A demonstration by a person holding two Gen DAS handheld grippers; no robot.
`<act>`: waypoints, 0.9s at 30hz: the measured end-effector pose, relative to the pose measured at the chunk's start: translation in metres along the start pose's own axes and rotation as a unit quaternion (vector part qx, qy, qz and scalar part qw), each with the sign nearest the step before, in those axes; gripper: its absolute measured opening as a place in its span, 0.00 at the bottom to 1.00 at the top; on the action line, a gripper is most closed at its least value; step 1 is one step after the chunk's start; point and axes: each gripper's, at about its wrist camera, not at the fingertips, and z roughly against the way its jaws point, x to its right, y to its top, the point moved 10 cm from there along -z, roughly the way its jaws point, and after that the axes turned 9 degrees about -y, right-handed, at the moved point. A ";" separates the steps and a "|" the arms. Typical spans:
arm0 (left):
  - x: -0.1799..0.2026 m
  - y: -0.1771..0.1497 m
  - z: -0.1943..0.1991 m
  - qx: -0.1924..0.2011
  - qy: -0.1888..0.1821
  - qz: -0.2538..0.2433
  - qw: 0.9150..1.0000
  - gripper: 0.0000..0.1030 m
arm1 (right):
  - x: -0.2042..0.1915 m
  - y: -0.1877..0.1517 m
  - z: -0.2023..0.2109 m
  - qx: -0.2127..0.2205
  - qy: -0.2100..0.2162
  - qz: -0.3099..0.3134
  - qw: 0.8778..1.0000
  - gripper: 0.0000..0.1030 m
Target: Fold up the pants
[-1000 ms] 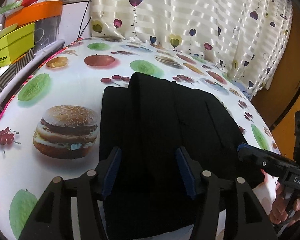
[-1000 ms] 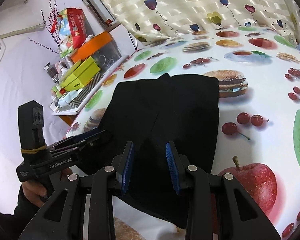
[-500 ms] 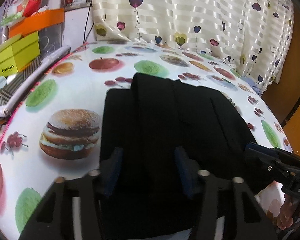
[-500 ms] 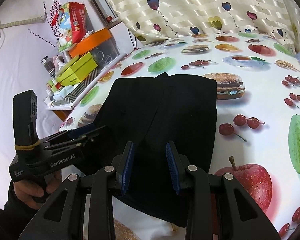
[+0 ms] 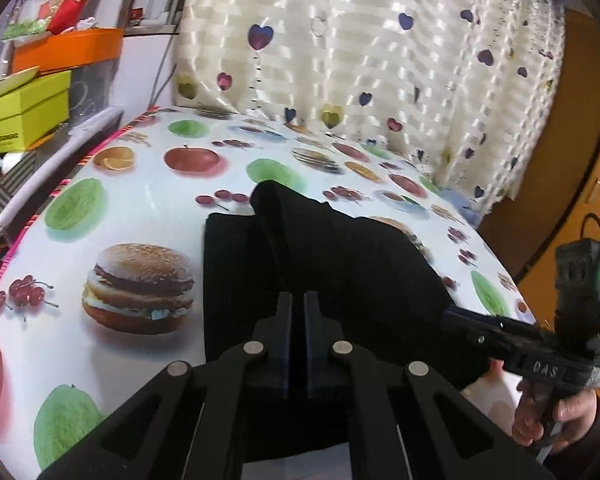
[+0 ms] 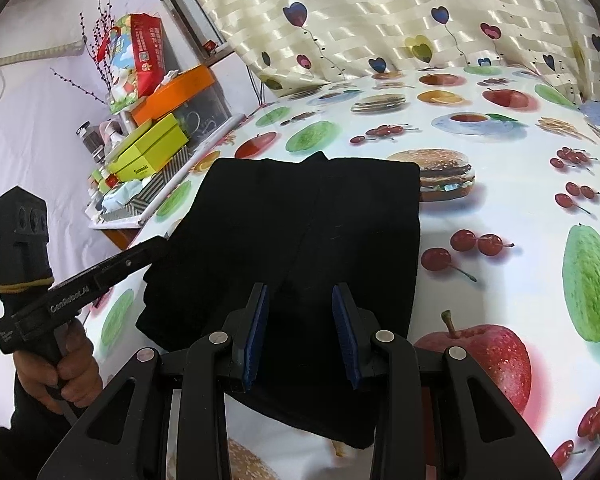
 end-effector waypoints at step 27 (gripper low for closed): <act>-0.002 -0.018 -0.027 -0.050 -0.019 0.006 0.999 0.58 | -0.003 -0.009 -0.008 -0.005 -0.029 0.026 0.999 0.33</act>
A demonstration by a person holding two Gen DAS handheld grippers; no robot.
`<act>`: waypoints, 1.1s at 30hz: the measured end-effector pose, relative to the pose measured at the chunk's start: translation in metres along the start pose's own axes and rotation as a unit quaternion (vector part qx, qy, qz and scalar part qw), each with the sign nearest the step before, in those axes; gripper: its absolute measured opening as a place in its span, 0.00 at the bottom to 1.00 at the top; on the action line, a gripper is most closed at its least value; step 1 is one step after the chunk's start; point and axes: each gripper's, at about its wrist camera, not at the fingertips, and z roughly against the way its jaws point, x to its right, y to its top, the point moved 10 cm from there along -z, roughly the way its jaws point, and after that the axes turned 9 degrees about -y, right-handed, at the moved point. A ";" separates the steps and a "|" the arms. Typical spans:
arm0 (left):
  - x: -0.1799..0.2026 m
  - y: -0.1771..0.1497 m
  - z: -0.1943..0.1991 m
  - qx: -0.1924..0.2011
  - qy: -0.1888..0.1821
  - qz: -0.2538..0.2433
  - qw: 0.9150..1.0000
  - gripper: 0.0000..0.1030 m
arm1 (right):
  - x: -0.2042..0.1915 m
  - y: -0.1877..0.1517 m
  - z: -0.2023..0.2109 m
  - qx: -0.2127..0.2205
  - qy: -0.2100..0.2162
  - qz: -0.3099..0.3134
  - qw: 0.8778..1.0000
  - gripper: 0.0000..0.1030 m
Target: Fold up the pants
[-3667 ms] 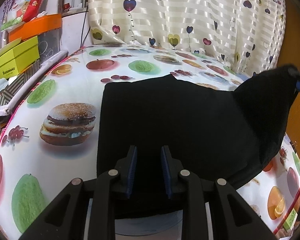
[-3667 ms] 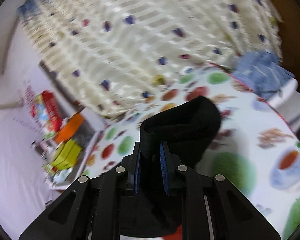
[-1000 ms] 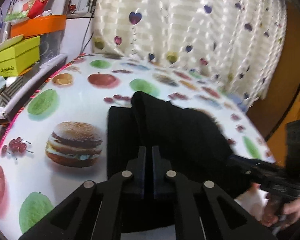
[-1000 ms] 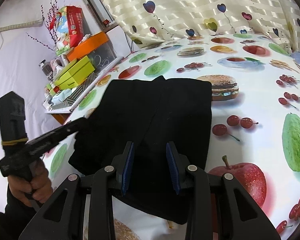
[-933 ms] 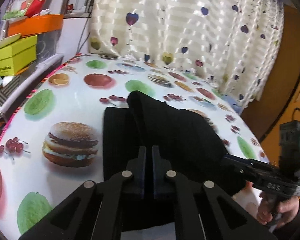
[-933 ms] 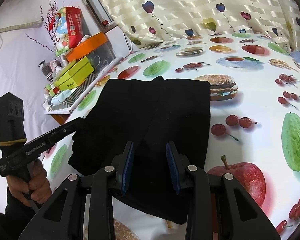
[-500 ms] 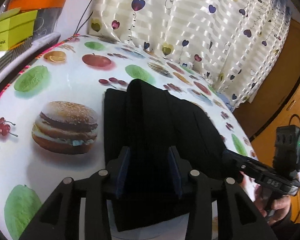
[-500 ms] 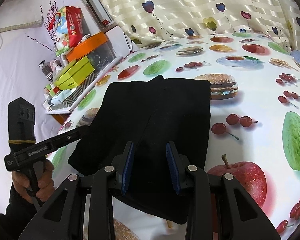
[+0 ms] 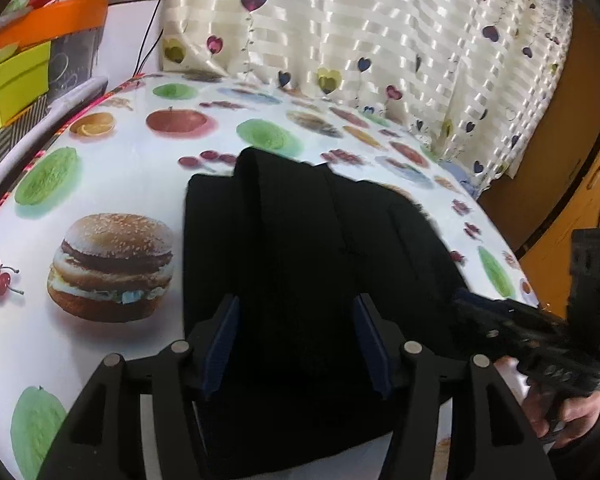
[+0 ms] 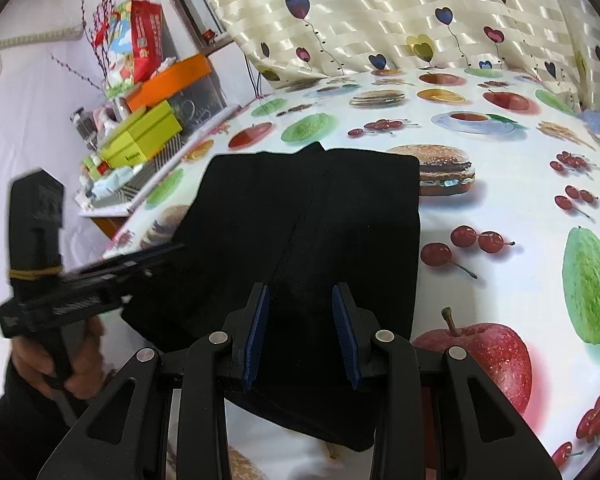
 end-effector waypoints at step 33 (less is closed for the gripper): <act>0.005 0.012 0.021 0.041 -0.028 0.028 0.998 0.11 | 0.002 0.001 -0.001 0.000 -0.004 -0.003 1.000 0.33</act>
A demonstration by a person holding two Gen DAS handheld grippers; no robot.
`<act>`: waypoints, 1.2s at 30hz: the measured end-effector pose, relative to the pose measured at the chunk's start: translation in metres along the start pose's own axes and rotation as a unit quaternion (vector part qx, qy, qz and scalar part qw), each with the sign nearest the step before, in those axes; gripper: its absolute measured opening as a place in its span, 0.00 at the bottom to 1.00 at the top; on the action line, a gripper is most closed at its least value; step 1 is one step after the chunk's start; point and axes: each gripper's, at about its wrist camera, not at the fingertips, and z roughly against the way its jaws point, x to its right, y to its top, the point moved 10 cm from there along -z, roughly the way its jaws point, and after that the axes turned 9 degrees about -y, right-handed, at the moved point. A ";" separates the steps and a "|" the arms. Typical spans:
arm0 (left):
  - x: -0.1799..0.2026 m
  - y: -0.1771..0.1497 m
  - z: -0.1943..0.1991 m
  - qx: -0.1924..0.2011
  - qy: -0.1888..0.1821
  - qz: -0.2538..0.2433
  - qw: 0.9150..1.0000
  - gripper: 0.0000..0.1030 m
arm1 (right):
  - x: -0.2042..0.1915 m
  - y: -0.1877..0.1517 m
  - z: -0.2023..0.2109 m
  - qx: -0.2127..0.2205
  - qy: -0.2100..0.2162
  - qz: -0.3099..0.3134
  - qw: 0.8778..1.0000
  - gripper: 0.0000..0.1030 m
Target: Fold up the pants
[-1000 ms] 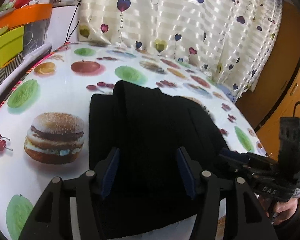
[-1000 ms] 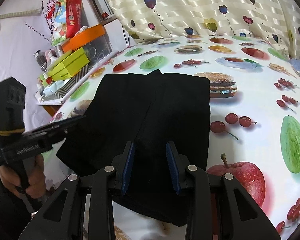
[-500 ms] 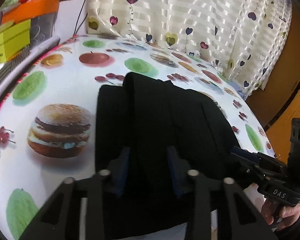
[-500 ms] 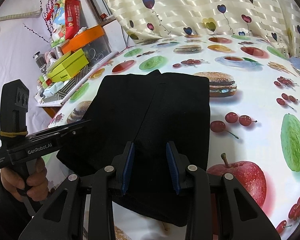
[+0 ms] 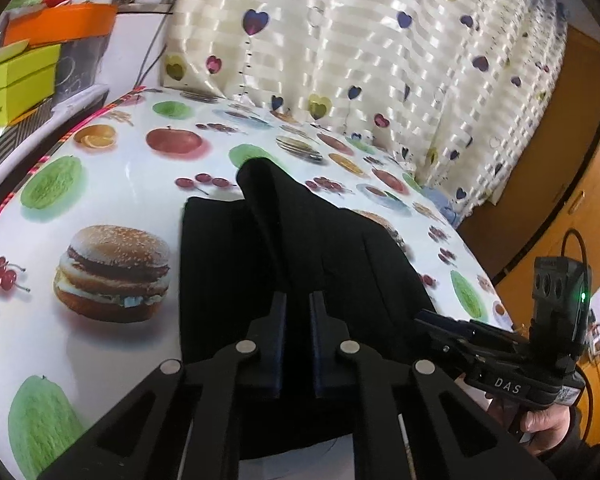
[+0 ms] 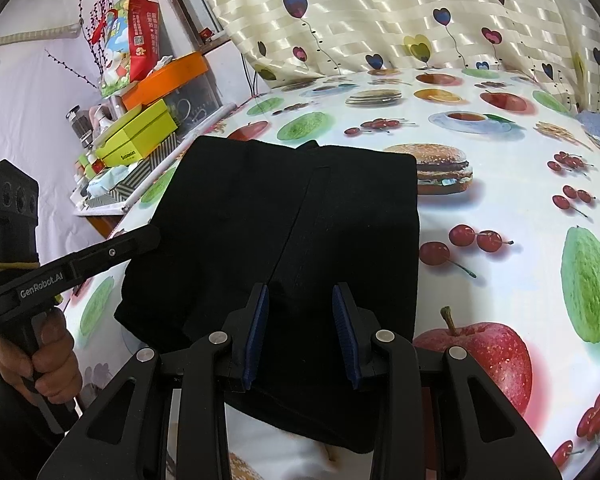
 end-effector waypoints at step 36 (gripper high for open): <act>0.017 -0.042 0.002 -0.036 0.090 -0.122 0.988 0.18 | -0.022 -0.019 0.006 -0.007 -0.032 0.115 0.993 0.37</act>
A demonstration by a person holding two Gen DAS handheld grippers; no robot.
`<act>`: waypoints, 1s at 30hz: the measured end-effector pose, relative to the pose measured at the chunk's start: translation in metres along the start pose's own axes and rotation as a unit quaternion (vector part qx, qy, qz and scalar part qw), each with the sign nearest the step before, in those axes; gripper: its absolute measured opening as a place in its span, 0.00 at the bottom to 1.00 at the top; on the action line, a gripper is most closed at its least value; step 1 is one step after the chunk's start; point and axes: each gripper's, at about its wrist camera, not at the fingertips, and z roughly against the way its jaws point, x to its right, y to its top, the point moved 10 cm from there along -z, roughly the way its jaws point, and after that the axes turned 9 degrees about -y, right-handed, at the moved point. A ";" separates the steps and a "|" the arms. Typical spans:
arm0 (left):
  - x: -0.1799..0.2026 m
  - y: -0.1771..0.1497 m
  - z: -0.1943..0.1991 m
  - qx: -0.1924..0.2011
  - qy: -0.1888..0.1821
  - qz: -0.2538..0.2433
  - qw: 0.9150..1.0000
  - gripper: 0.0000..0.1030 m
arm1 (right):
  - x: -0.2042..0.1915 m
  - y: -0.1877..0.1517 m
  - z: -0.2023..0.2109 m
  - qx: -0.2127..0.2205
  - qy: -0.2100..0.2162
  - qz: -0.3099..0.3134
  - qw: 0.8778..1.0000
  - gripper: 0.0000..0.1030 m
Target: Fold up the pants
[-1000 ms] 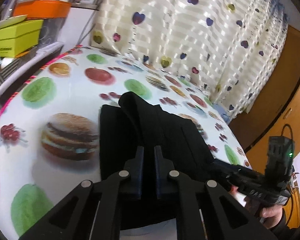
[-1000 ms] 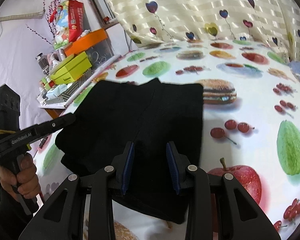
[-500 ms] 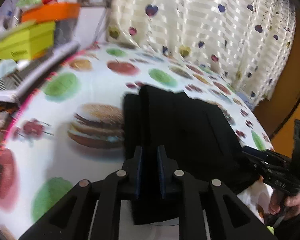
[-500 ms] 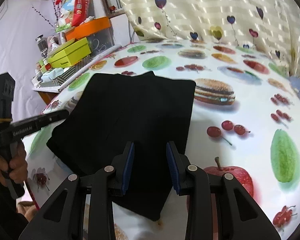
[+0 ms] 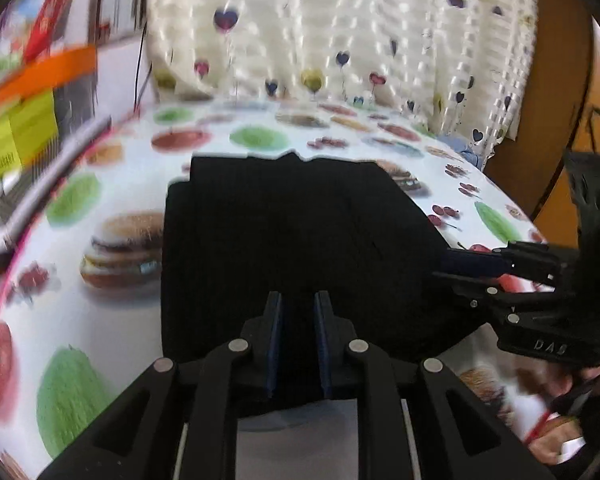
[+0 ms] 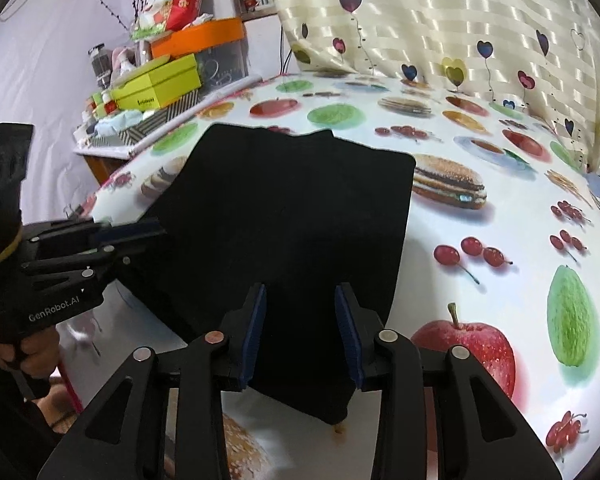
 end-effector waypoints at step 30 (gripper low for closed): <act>-0.031 -0.001 0.008 0.016 0.080 0.029 0.996 0.23 | 0.004 -0.002 0.001 0.004 0.007 -0.020 1.000 0.38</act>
